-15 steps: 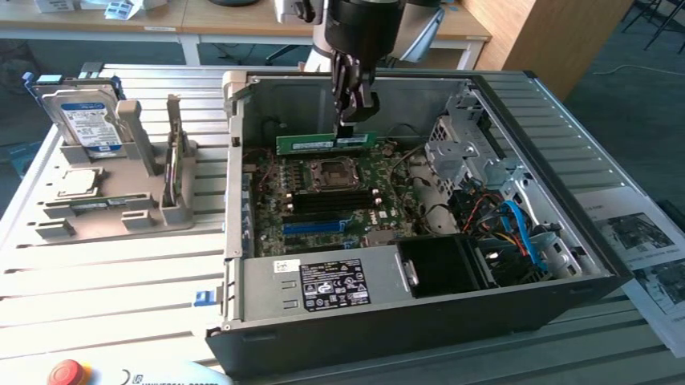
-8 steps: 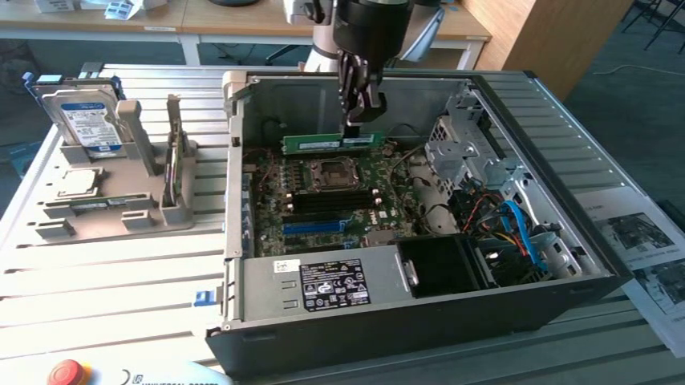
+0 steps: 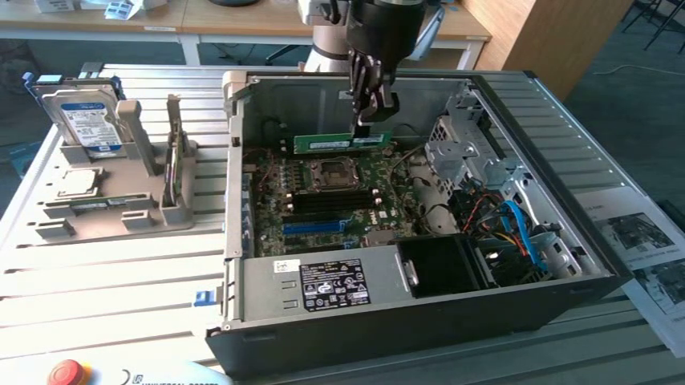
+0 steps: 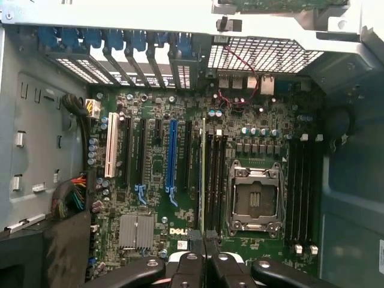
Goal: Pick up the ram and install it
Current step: 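Pick up the ram and move it above insertion slot, then insert the ram into the slot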
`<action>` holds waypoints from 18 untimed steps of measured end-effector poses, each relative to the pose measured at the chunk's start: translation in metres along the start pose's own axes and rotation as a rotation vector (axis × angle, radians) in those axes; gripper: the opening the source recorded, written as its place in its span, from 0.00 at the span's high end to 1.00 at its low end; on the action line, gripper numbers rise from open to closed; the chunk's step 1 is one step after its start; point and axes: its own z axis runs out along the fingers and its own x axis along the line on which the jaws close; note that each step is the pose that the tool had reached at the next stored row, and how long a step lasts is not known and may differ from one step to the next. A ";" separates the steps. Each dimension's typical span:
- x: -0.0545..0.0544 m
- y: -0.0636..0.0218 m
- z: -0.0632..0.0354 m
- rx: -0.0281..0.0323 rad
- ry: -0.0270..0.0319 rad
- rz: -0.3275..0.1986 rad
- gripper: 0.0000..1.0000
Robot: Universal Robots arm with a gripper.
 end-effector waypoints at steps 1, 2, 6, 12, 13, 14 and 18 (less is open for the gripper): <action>0.000 0.0000 0.0000 -0.0001 0.0001 0.000 0.89; 0.000 0.0000 0.0000 0.0000 0.0000 0.000 0.89; 0.000 0.0001 -0.0032 -0.0008 0.0013 0.000 0.89; 0.000 0.0002 -0.0061 -0.0008 0.0015 0.000 0.89; 0.000 0.0002 -0.0061 -0.0009 0.0015 0.000 0.89; 0.000 0.0002 -0.0061 -0.0008 0.0015 0.000 0.89; 0.000 0.0002 -0.0061 -0.0009 0.0015 0.000 0.89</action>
